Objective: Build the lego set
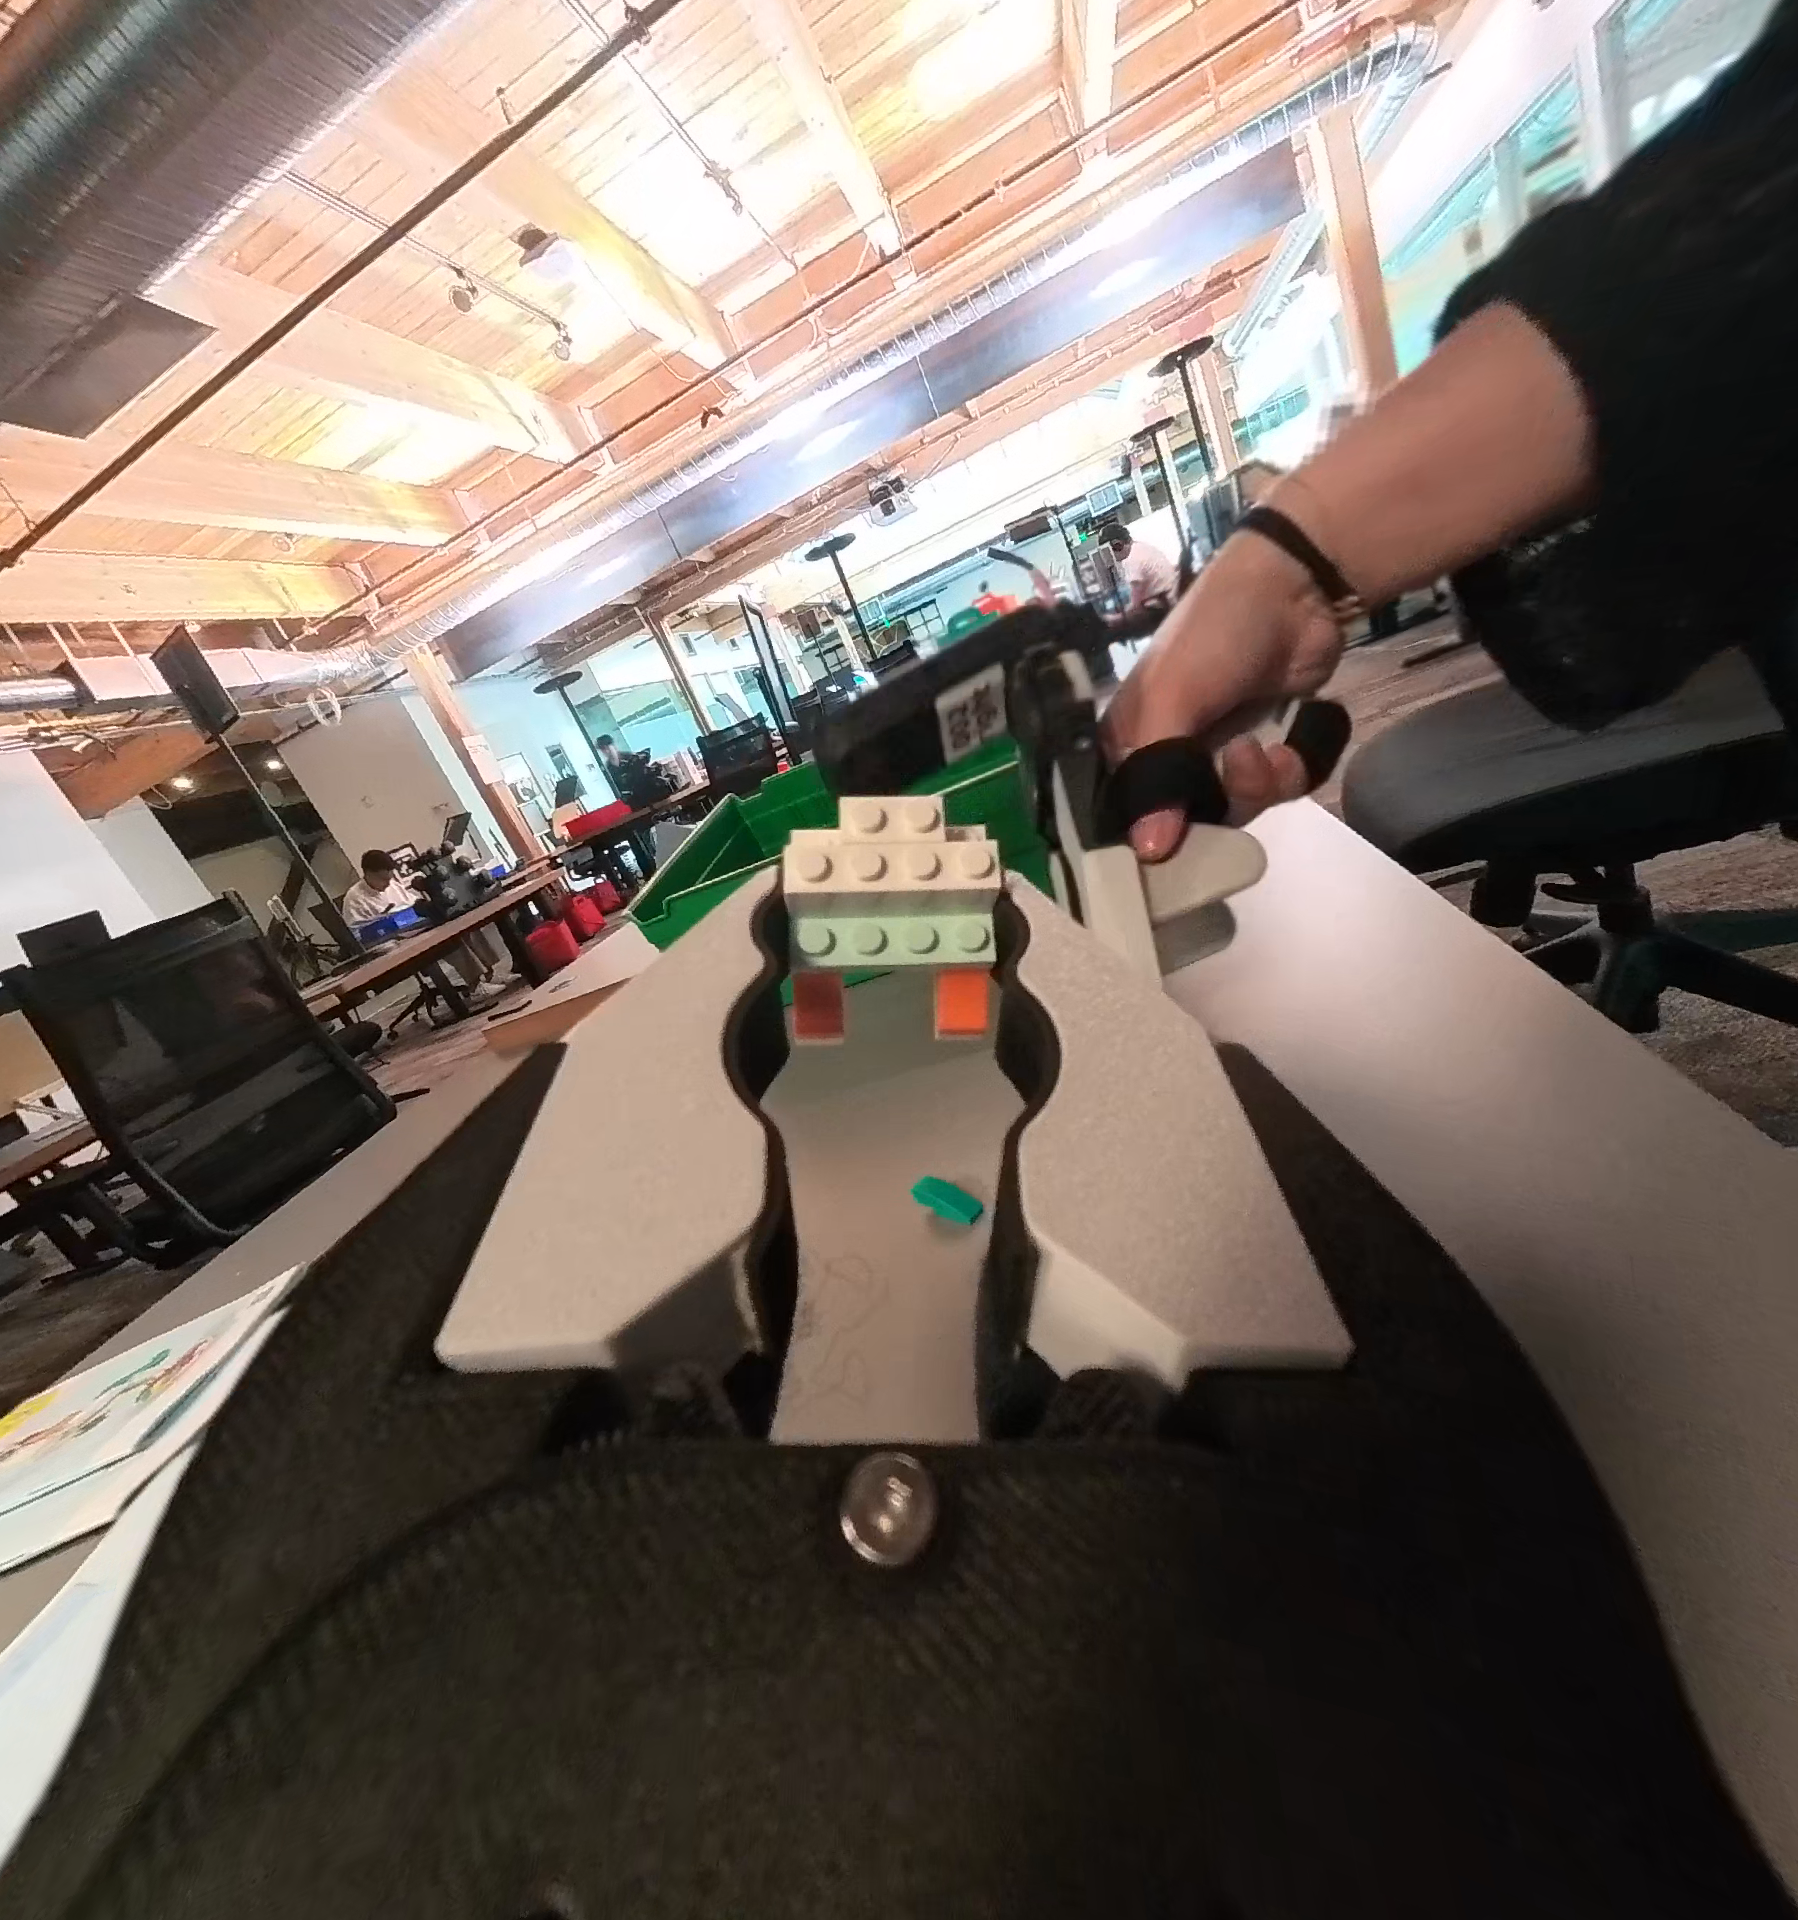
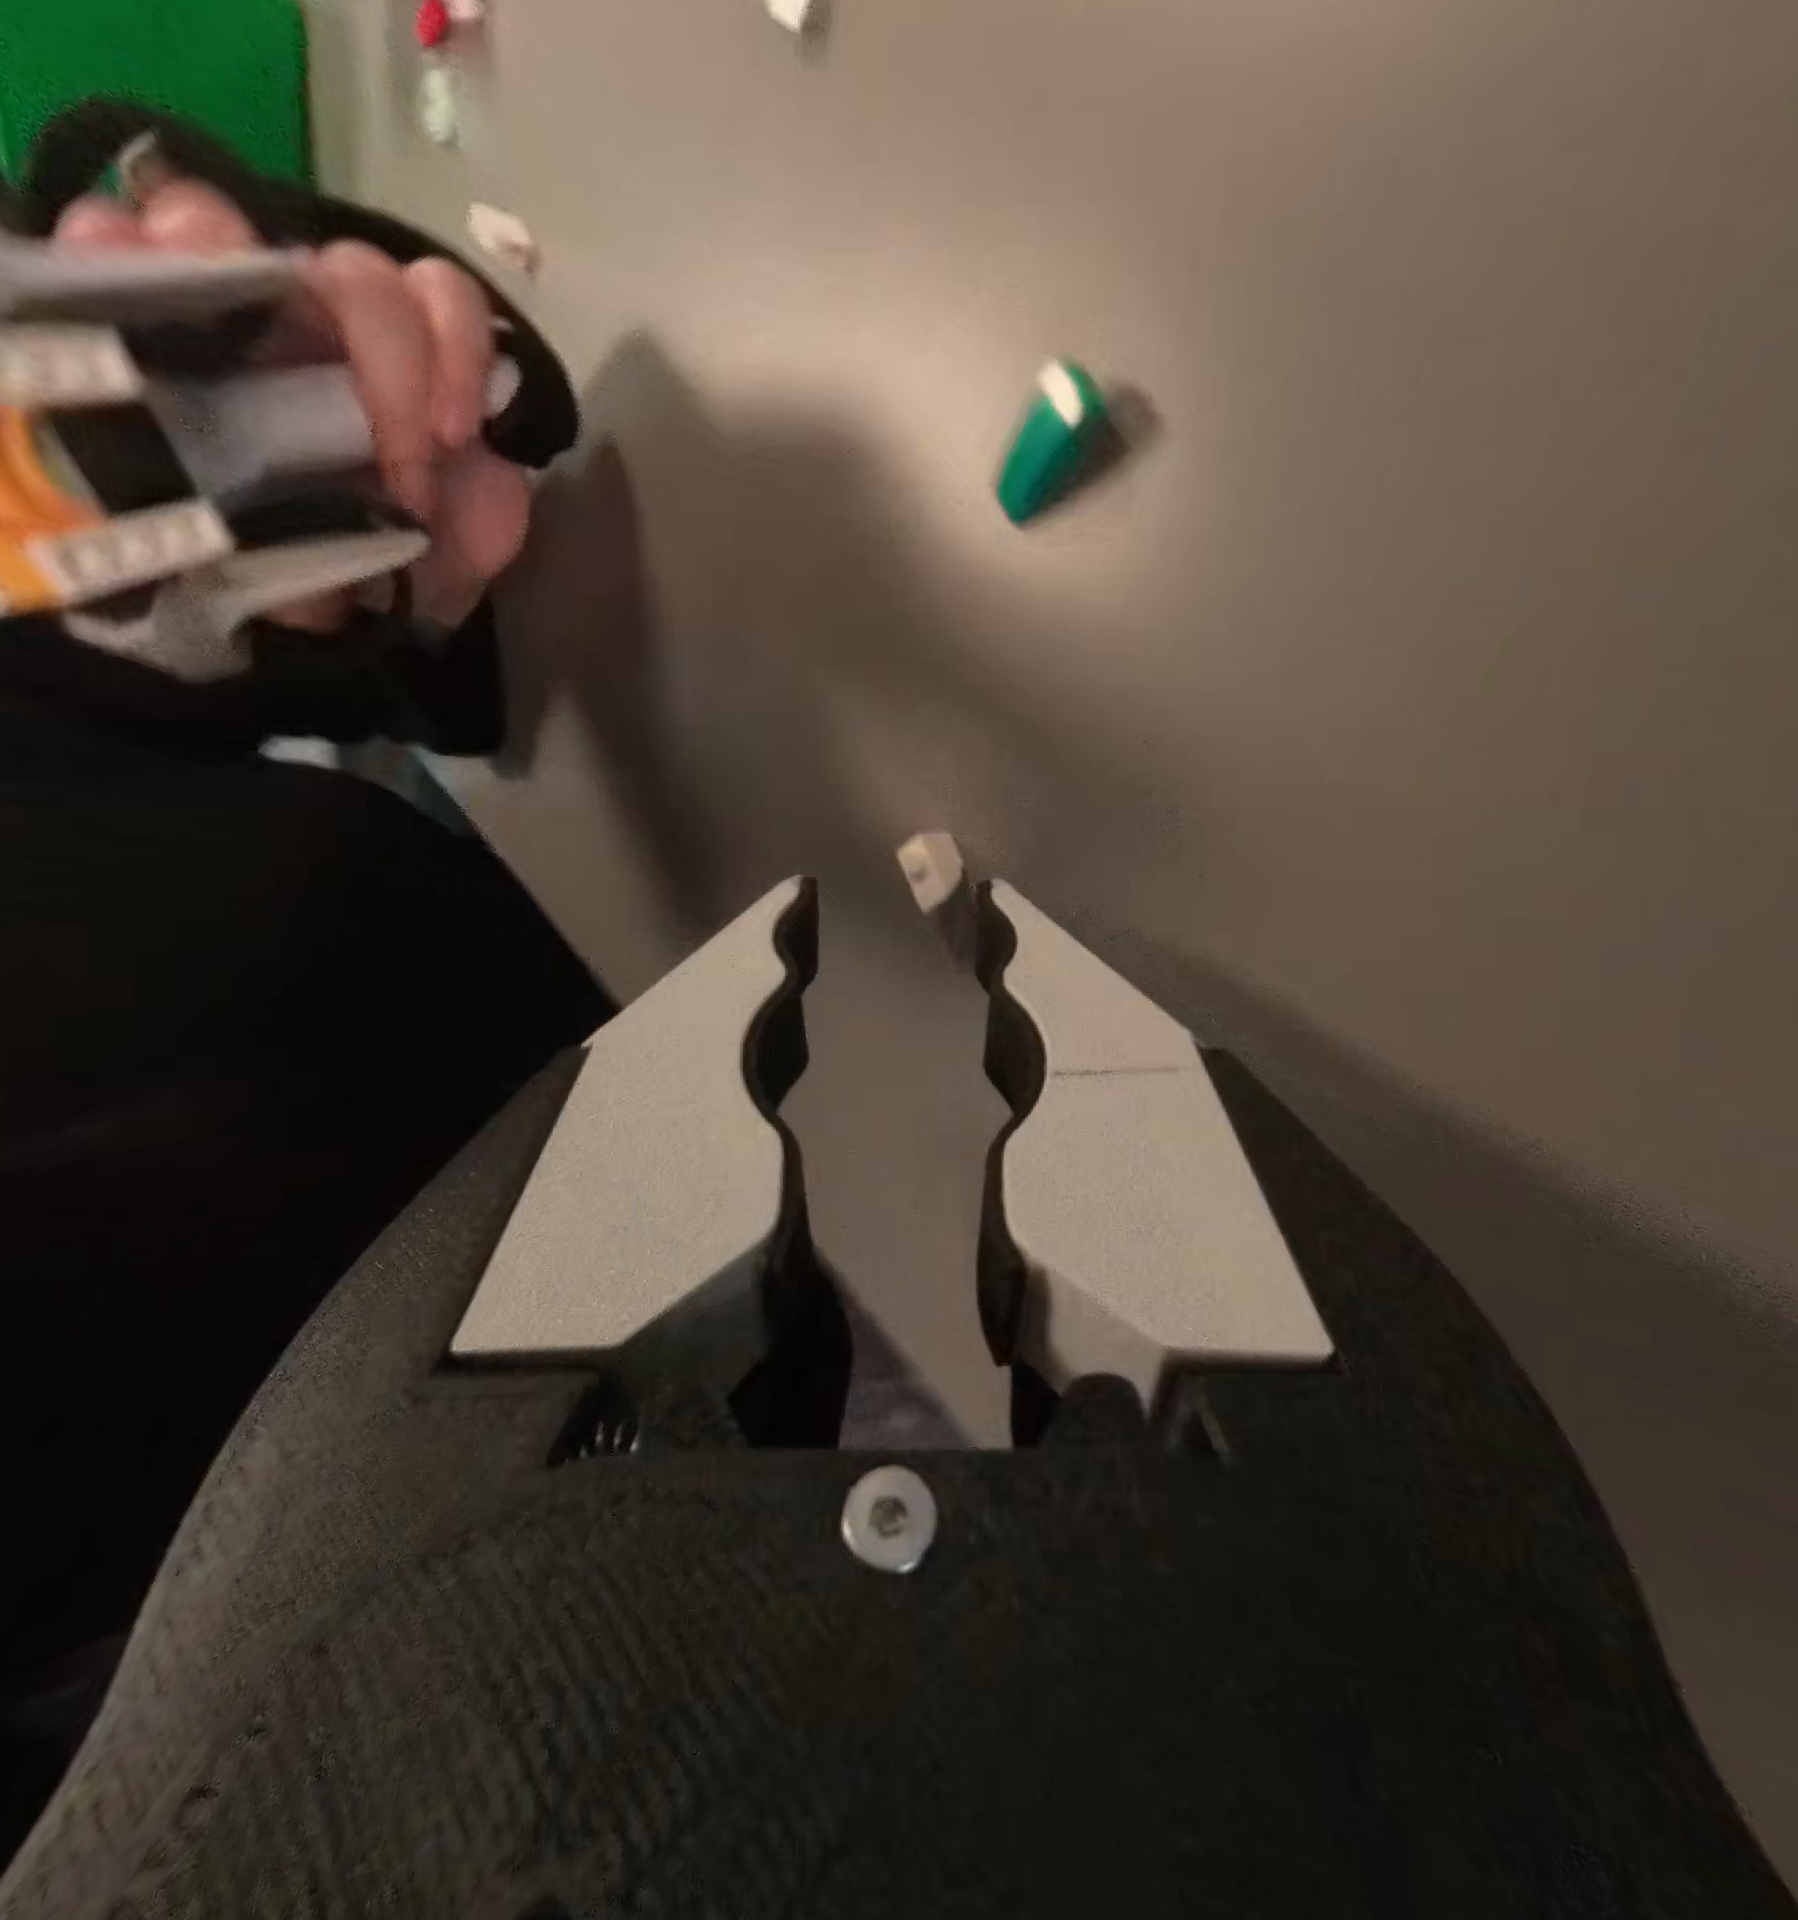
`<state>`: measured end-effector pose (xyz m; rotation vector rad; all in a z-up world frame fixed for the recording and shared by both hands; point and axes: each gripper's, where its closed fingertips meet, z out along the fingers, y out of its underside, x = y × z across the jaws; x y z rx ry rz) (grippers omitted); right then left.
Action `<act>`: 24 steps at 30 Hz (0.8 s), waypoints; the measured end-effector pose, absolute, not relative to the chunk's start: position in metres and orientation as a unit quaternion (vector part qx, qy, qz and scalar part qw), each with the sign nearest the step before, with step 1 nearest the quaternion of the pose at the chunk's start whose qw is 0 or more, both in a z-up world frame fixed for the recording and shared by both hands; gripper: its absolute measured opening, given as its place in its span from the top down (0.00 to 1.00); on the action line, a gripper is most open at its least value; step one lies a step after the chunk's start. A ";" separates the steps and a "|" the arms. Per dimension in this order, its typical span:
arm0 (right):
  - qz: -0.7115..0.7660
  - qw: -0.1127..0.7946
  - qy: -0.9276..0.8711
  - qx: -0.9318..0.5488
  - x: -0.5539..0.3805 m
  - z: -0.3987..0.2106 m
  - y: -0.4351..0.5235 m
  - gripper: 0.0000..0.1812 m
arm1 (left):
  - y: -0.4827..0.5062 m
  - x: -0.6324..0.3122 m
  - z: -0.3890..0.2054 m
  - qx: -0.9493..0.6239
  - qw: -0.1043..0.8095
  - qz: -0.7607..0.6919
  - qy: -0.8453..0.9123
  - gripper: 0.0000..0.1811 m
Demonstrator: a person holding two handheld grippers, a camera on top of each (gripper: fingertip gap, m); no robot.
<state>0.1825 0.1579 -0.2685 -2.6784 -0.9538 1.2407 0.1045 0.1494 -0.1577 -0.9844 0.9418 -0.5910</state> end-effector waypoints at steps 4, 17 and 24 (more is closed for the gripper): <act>0.305 0.174 -0.484 -0.801 0.172 -0.266 0.158 0.83 | 0.147 0.105 -0.156 -0.443 0.736 -0.282 0.427 0.80; 0.299 0.249 -0.592 -0.705 0.137 -0.198 0.149 0.96 | 0.143 0.084 -0.115 -0.399 0.786 -0.313 0.354 0.80; 0.285 0.343 -0.710 -0.546 0.092 -0.014 0.118 0.96 | 0.114 0.075 -0.005 -0.254 0.840 -0.384 0.286 0.80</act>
